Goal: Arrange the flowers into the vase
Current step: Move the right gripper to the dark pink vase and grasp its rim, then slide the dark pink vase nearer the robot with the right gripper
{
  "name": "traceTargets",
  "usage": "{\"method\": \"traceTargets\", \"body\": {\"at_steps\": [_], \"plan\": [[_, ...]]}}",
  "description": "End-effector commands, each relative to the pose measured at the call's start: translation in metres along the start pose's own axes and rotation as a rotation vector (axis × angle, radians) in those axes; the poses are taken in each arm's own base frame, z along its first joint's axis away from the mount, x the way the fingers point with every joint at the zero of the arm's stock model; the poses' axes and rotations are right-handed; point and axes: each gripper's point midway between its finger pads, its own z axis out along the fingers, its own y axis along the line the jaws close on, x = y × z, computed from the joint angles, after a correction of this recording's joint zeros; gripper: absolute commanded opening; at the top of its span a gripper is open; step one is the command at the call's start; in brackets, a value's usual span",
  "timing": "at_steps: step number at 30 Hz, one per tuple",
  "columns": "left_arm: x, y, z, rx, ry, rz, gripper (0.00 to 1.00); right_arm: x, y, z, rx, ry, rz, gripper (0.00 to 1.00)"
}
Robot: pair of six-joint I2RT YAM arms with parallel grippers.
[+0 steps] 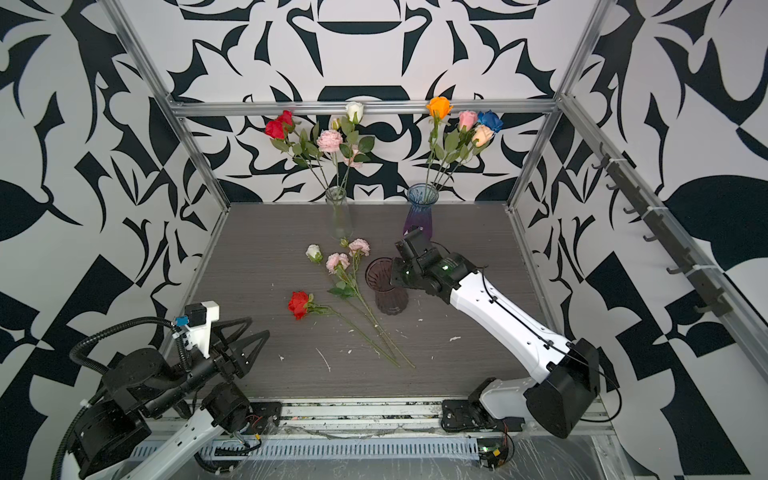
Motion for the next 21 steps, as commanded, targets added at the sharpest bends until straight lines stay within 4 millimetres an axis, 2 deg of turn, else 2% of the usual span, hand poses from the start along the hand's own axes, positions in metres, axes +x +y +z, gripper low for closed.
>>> {"method": "traceTargets", "body": {"at_steps": [1, 15, 18, 21], "plan": [[0.0, 0.001, 0.001, -0.005, 0.005, -0.006, 0.76, -0.003, 0.032, -0.006, -0.09, -0.029, 0.044, 0.0], [-0.001, 0.001, -0.001, -0.007, -0.006, -0.005, 0.76, 0.032, 0.109, 0.018, -0.228, 0.071, 0.029, 0.0], [0.0, 0.002, -0.002, -0.008, -0.007, -0.006, 0.76, 0.033, 0.114, 0.021, -0.229, 0.075, 0.024, 0.0], [0.0, 0.002, -0.002, -0.008, -0.005, -0.007, 0.76, 0.025, 0.108, 0.013, -0.201, 0.038, 0.003, 0.0]]}}
